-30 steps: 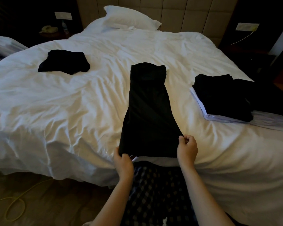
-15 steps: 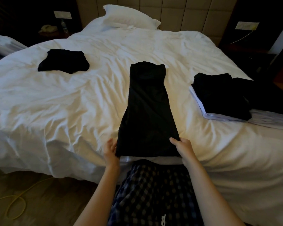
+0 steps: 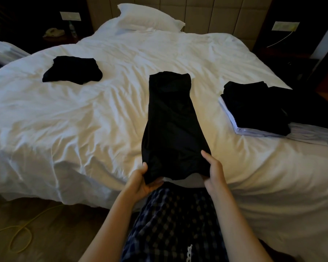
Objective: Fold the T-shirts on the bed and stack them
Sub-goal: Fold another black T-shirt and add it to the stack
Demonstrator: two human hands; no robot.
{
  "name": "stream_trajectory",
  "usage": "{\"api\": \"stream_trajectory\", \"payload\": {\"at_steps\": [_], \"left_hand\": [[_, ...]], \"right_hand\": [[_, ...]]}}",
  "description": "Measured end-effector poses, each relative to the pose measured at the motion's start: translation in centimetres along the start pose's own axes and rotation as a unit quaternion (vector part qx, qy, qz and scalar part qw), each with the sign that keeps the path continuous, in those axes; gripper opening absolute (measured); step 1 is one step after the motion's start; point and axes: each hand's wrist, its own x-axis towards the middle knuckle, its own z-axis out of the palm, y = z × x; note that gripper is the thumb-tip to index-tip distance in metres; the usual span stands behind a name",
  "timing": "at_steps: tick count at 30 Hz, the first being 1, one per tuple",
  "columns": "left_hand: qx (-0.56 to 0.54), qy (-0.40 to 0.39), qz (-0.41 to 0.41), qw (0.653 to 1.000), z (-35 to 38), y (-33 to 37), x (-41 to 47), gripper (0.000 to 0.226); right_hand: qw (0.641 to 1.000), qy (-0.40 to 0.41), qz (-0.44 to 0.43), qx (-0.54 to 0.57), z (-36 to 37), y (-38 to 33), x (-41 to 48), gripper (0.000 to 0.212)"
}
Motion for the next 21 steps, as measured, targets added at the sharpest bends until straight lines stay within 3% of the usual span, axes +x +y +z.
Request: {"api": "stream_trajectory", "payload": {"at_steps": [2,3,4,5,7,11,13,17,19,20,21], "left_hand": [[0.213,0.057,0.016,0.975,-0.3,0.8,0.2,0.027],[0.359,0.123,0.066,0.923,-0.6,1.1,0.6,0.029],[0.47,0.19,0.157,0.848,-0.8,1.3,1.0,0.029],[0.51,0.237,0.259,0.785,-0.6,1.7,1.0,0.026],[0.5,0.248,0.376,0.74,0.9,2.6,1.0,0.025],[0.57,0.207,0.316,0.73,3.7,4.1,3.5,0.04],[0.589,0.231,0.284,0.721,3.7,4.7,4.9,0.044],[0.61,0.249,0.251,0.709,3.2,6.2,5.9,0.03],[0.641,0.228,0.246,0.69,3.4,6.9,5.7,0.039],[0.632,0.206,0.251,0.703,3.7,7.2,5.4,0.042],[0.597,0.181,0.257,0.738,3.9,7.5,5.2,0.042]], "right_hand": [[0.999,-0.026,0.005,0.032,0.4,-0.7,-0.4,0.023],[0.998,-0.035,0.008,0.042,0.5,-0.8,-0.5,0.018],[0.998,-0.037,0.01,0.048,0.4,-0.9,-0.6,0.016],[0.998,-0.034,0.013,0.047,0.3,-0.8,-0.6,0.015],[0.999,-0.021,0.017,0.04,0.2,-0.6,-0.6,0.014],[0.999,0.026,0.022,0.0,0.3,-0.4,-0.7,0.015],[0.999,0.046,0.016,-0.021,0.3,-0.4,-0.7,0.015],[0.998,0.06,0.003,-0.036,0.2,-0.5,-0.5,0.016],[0.998,0.06,0.005,-0.035,0.3,-0.5,-0.5,0.016],[0.998,0.058,0.004,-0.031,0.3,-0.5,-0.4,0.016],[0.998,0.054,0.004,-0.022,0.3,-0.5,-0.4,0.016]]}}
